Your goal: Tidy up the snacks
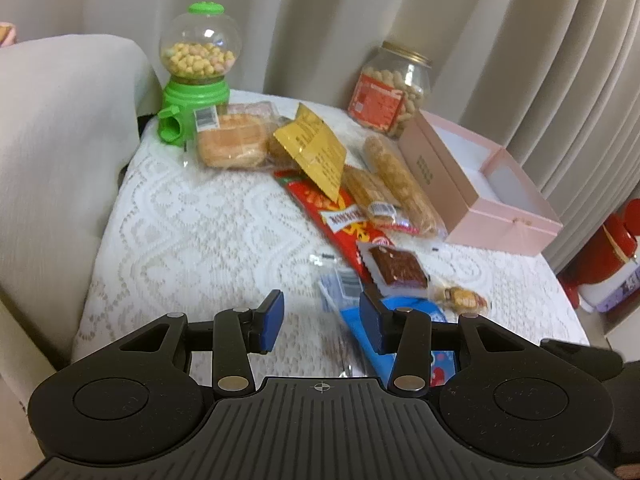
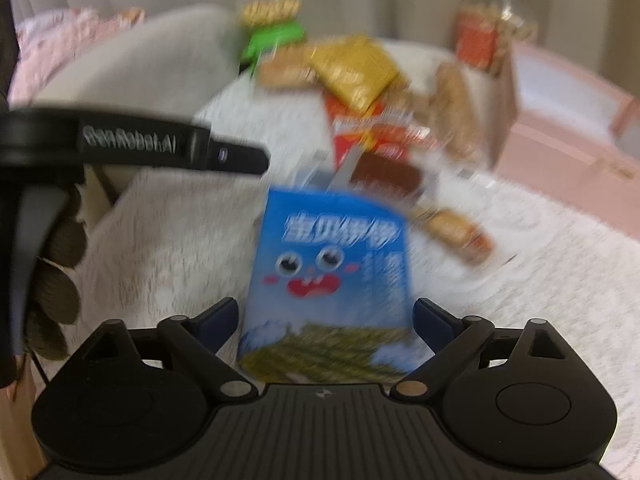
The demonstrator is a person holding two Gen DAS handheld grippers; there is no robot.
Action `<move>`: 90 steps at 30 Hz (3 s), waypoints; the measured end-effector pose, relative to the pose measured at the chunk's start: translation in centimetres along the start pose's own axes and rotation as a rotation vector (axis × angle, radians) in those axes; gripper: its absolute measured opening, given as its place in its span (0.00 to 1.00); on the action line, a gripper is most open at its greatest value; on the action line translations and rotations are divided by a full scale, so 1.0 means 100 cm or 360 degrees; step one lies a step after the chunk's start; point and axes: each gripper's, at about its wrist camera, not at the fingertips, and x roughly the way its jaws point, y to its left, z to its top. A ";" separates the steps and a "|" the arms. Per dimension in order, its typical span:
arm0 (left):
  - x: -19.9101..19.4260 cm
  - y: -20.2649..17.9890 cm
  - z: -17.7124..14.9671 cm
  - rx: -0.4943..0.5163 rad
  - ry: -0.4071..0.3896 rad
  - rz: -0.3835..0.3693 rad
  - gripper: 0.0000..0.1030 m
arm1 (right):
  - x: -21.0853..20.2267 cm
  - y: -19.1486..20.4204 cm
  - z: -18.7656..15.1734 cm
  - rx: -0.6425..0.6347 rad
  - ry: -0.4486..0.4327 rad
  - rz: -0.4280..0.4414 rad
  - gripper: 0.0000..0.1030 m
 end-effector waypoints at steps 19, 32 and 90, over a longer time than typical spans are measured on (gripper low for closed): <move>0.033 -0.078 -0.040 0.0513 0.0028 0.0048 0.44 | -0.089 -0.119 -0.047 0.0241 -0.0317 -0.0502 0.83; 0.009 -0.062 -0.059 0.0420 0.0002 0.0037 0.43 | 0.006 -0.112 0.030 0.0411 -0.0086 -0.0186 0.81; 0.126 -0.091 0.135 0.0137 -0.0093 -0.0198 0.41 | -0.093 -0.204 0.077 0.0400 -0.0382 -0.0384 0.60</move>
